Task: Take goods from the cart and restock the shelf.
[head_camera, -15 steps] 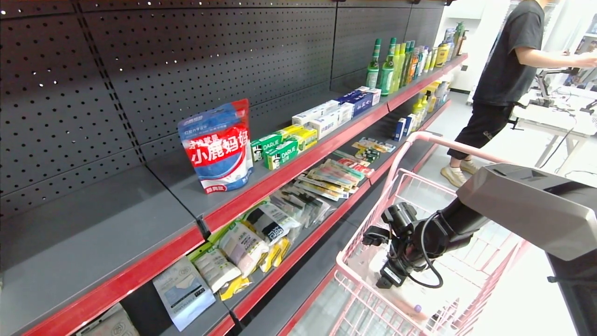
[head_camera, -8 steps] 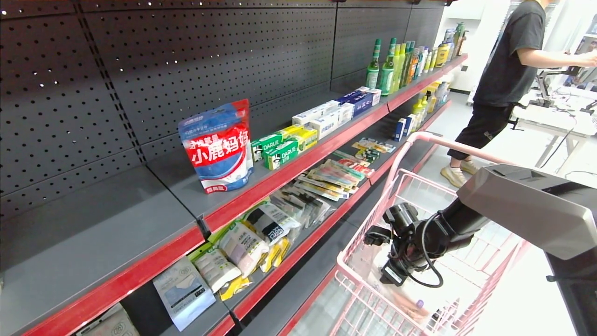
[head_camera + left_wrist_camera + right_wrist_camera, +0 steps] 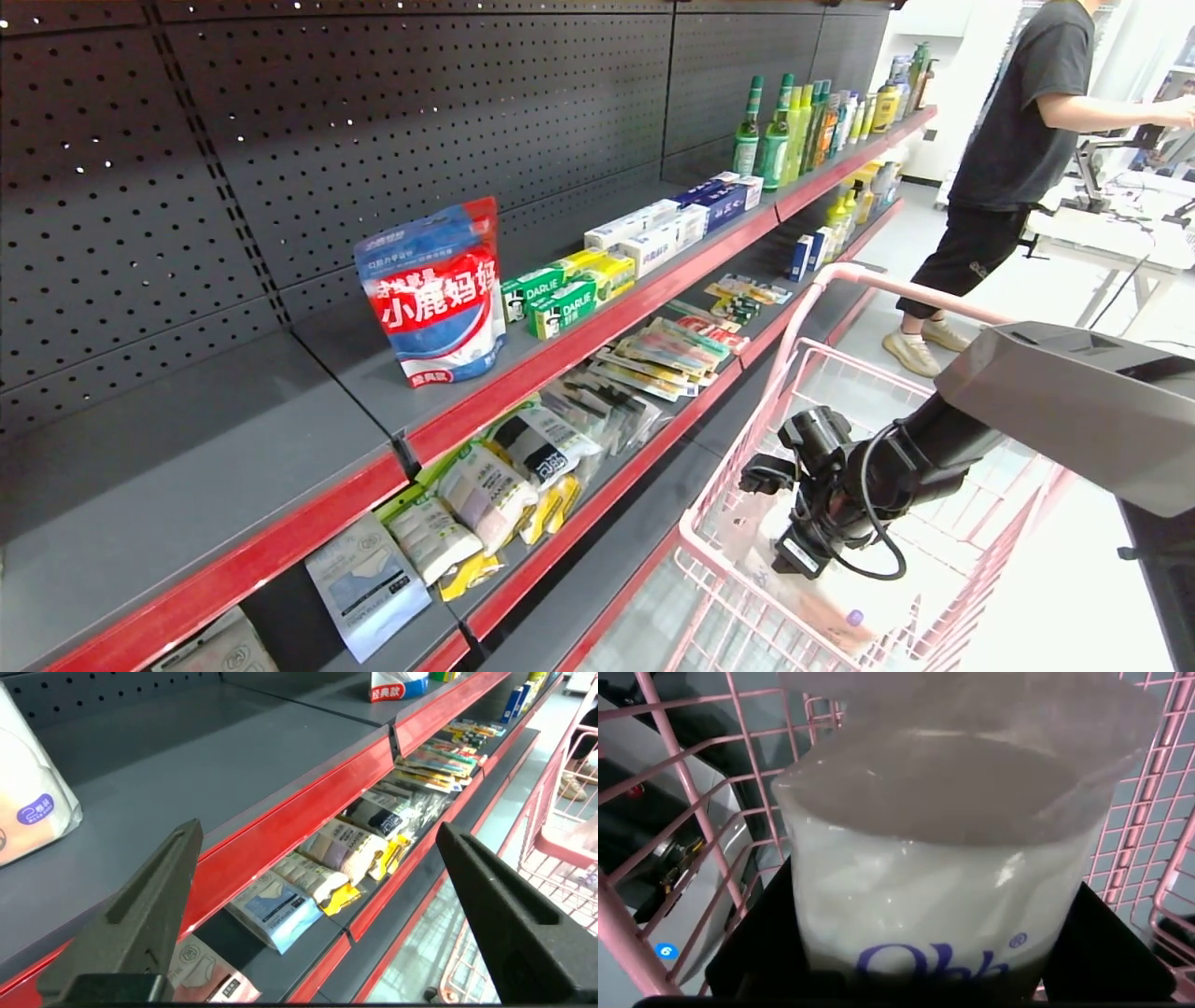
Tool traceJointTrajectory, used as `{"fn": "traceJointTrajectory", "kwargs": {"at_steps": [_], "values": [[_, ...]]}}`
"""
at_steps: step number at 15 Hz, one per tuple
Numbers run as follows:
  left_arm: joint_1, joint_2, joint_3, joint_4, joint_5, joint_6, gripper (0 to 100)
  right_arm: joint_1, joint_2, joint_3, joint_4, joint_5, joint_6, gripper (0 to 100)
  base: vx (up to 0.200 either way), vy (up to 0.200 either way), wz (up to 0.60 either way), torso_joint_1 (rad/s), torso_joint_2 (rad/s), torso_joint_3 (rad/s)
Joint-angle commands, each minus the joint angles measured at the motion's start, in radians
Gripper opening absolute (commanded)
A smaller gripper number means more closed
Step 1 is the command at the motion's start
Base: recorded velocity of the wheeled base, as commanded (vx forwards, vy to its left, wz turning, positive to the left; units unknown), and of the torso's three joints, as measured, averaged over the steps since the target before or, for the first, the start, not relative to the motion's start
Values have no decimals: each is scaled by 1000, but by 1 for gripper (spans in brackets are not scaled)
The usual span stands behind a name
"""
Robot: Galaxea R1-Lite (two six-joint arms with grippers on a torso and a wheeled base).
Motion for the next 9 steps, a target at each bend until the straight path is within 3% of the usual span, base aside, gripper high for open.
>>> {"fn": "traceJointTrajectory", "kwargs": {"at_steps": [1,9], "values": [[0,0,0,0,0,0,100,3,-50,11,-4,5,2,0,0,0,0,0,0,0],[0,0,0,0,0,0,100,2,-154,4,-9,29,69,0,0,0,0,0,0,0]]}}
